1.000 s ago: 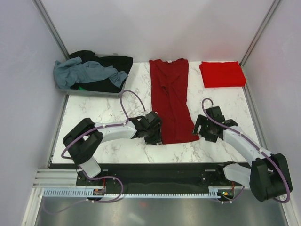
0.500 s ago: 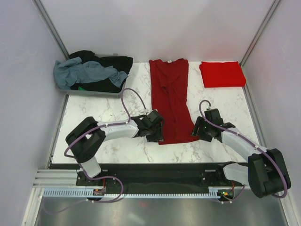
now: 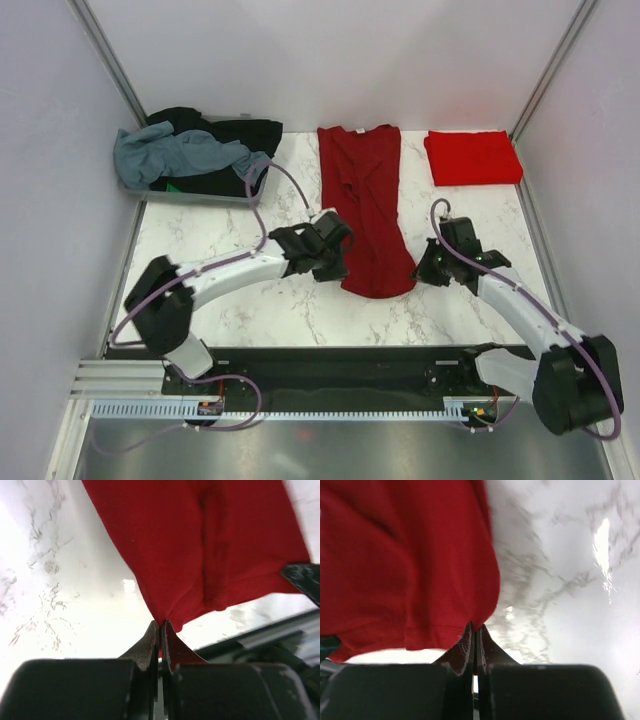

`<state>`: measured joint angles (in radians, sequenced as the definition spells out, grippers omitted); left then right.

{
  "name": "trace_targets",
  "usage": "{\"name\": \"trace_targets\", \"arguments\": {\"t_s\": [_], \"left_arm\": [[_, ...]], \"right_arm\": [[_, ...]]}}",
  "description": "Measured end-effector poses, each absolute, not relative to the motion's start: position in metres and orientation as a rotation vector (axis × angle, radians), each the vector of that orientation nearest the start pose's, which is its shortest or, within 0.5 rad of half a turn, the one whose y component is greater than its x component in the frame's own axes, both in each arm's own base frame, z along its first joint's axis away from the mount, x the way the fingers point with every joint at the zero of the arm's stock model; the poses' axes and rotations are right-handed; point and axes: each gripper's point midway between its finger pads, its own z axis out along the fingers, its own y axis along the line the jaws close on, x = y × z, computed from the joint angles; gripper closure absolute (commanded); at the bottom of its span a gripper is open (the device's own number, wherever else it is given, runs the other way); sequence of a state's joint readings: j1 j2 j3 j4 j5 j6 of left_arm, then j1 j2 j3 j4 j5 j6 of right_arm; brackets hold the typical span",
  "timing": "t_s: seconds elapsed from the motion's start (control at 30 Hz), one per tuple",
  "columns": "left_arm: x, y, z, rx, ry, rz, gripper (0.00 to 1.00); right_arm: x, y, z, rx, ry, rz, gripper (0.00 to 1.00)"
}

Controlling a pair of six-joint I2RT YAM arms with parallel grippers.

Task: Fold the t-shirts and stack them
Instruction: Fold the tshirt

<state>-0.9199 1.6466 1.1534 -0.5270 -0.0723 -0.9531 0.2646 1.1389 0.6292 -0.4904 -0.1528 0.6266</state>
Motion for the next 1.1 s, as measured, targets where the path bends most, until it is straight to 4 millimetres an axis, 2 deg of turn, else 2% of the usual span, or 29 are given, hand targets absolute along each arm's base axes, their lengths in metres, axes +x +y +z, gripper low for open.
{"name": "trace_targets", "arguments": {"t_s": [0.13,0.17,0.23,0.3,0.33,0.37,0.43,0.5,0.57,0.67,0.77,0.83,0.87,0.9,0.97,1.1], "left_arm": [[0.224,-0.313,0.179,-0.104,2.513,-0.698,0.98],[0.220,-0.308,0.197,-0.111,2.475,-0.734,0.98],[0.212,-0.298,0.210,-0.127,2.443,-0.779,0.98],[0.201,-0.288,0.195,-0.149,2.475,-0.772,0.98],[0.195,-0.283,0.181,-0.163,2.508,-0.751,0.98],[0.186,-0.277,0.160,-0.177,2.565,-0.716,0.98],[0.164,-0.261,0.113,-0.203,2.691,-0.617,0.98],[0.142,-0.245,0.082,-0.217,2.784,-0.533,0.98],[0.125,-0.235,0.066,-0.223,2.845,-0.490,0.98],[0.118,-0.235,0.070,-0.226,2.851,-0.518,0.98],[0.122,-0.240,0.087,-0.225,2.816,-0.572,0.98],[0.128,-0.247,0.101,-0.226,2.793,-0.598,0.98],[0.134,-0.251,0.111,-0.228,2.774,-0.612,0.98],[0.142,-0.257,0.123,-0.226,2.747,-0.631,0.98],[0.158,-0.263,0.142,-0.227,2.721,-0.634,0.98],[0.207,-0.269,0.180,-0.252,2.631,-0.658,0.98]], "right_arm": [[0.253,0.123,0.139,0.380,2.431,0.608,1.00],[0.254,0.124,0.149,0.372,2.402,0.623,1.00],[0.246,0.126,0.150,0.373,2.402,0.650,1.00],[0.232,0.128,0.131,0.384,2.451,0.661,1.00],[0.219,0.130,0.113,0.398,2.508,0.664,1.00],[0.209,0.132,0.099,0.401,2.552,0.664,1.00],[0.176,0.139,0.066,0.395,2.680,0.655,1.00],[0.152,0.149,0.051,0.344,2.761,0.663,1.00],[0.136,0.160,0.048,0.295,2.802,0.688,1.00],[0.131,0.171,0.052,0.270,2.805,0.717,1.00],[0.138,0.177,0.066,0.266,2.787,0.715,1.00],[0.155,0.182,0.087,0.267,2.745,0.704,1.00],[0.169,0.189,0.105,0.263,2.708,0.703,1.00],[0.174,0.191,0.110,0.261,2.692,0.707,1.00],[0.197,0.200,0.135,0.251,2.639,0.701,1.00],[0.237,0.212,0.164,0.225,2.570,0.658,1.00]]}}
